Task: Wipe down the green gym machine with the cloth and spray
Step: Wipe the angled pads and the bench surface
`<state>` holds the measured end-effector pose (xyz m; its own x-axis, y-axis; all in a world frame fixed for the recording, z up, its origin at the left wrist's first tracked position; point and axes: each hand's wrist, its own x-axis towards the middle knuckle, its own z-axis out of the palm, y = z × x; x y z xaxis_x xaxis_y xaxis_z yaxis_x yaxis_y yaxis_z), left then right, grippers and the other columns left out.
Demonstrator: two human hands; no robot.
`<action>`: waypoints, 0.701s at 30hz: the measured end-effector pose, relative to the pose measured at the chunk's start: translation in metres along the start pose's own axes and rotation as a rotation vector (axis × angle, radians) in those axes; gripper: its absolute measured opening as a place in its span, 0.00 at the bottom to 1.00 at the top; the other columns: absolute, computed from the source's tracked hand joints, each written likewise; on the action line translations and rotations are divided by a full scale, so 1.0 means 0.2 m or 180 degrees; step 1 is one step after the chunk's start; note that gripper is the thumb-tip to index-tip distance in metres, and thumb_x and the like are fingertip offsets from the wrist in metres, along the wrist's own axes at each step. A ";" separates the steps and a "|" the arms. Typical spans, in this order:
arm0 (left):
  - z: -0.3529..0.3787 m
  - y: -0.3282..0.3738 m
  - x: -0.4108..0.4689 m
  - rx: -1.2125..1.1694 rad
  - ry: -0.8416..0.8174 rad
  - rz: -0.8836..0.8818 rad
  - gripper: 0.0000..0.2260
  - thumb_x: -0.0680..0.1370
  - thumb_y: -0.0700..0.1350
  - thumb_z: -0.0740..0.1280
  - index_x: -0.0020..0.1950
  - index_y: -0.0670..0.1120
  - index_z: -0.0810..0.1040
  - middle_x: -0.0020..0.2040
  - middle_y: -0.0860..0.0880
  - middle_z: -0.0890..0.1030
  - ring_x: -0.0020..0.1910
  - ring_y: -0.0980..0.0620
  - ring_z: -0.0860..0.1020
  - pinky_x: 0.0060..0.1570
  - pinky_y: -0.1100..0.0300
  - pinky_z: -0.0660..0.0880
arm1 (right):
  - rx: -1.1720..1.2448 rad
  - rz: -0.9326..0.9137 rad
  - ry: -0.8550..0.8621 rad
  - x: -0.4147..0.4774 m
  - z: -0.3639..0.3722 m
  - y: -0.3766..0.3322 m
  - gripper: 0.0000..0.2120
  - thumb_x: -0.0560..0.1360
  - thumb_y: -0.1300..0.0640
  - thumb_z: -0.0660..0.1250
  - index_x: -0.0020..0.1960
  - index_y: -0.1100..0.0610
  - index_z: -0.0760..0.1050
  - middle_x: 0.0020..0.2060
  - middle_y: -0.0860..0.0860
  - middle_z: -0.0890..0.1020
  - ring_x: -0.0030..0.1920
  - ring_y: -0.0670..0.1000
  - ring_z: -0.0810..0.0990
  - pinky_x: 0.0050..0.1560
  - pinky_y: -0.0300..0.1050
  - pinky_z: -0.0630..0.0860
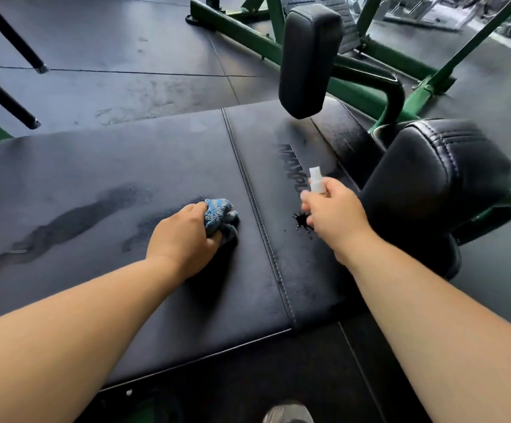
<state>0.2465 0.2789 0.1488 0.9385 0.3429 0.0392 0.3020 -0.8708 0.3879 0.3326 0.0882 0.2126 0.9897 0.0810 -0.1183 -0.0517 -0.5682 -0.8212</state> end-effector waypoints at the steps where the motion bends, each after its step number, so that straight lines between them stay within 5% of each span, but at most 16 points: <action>1: 0.00 0.00 0.00 -0.0018 0.0011 0.0008 0.11 0.76 0.51 0.64 0.53 0.46 0.72 0.56 0.45 0.78 0.53 0.39 0.76 0.44 0.53 0.67 | 0.0268 0.0112 -0.0102 0.01 -0.01 -0.04 0.01 0.75 0.53 0.64 0.46 0.48 0.73 0.35 0.49 0.77 0.32 0.49 0.72 0.33 0.42 0.71; 6: -0.01 0.01 0.00 -0.0063 -0.0035 0.0036 0.08 0.76 0.50 0.64 0.49 0.48 0.69 0.55 0.45 0.79 0.52 0.40 0.76 0.43 0.54 0.66 | 0.0022 0.0915 -0.0406 0.10 -0.05 -0.20 0.28 0.73 0.32 0.58 0.34 0.57 0.71 0.25 0.50 0.70 0.25 0.50 0.66 0.29 0.39 0.64; 9: -0.02 -0.02 0.01 -0.0085 -0.0073 0.0084 0.08 0.75 0.48 0.65 0.47 0.49 0.67 0.55 0.46 0.79 0.52 0.40 0.76 0.42 0.55 0.65 | -0.0486 0.0769 -0.0283 0.17 -0.01 -0.25 0.25 0.73 0.36 0.59 0.31 0.57 0.70 0.19 0.48 0.69 0.21 0.50 0.64 0.25 0.35 0.63; 16: -0.03 -0.06 0.02 -0.0511 -0.0132 0.0041 0.14 0.73 0.49 0.65 0.57 0.51 0.76 0.54 0.51 0.81 0.53 0.45 0.77 0.50 0.55 0.73 | -0.1074 0.0537 -0.0226 0.29 0.01 -0.33 0.25 0.73 0.36 0.58 0.31 0.57 0.72 0.23 0.50 0.72 0.25 0.53 0.69 0.30 0.41 0.67; 21: -0.06 -0.09 0.06 -0.0734 -0.0143 0.0022 0.15 0.72 0.52 0.65 0.58 0.57 0.77 0.51 0.56 0.82 0.52 0.49 0.79 0.49 0.58 0.74 | -0.1043 0.0284 0.0095 0.42 0.06 -0.42 0.32 0.57 0.27 0.51 0.43 0.53 0.73 0.41 0.55 0.77 0.37 0.56 0.73 0.44 0.49 0.74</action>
<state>0.2509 0.3030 0.1529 0.9485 0.3167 0.0037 0.2541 -0.7678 0.5882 0.4190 0.1515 0.2645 0.9869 -0.0021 -0.1612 -0.0973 -0.8054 -0.5847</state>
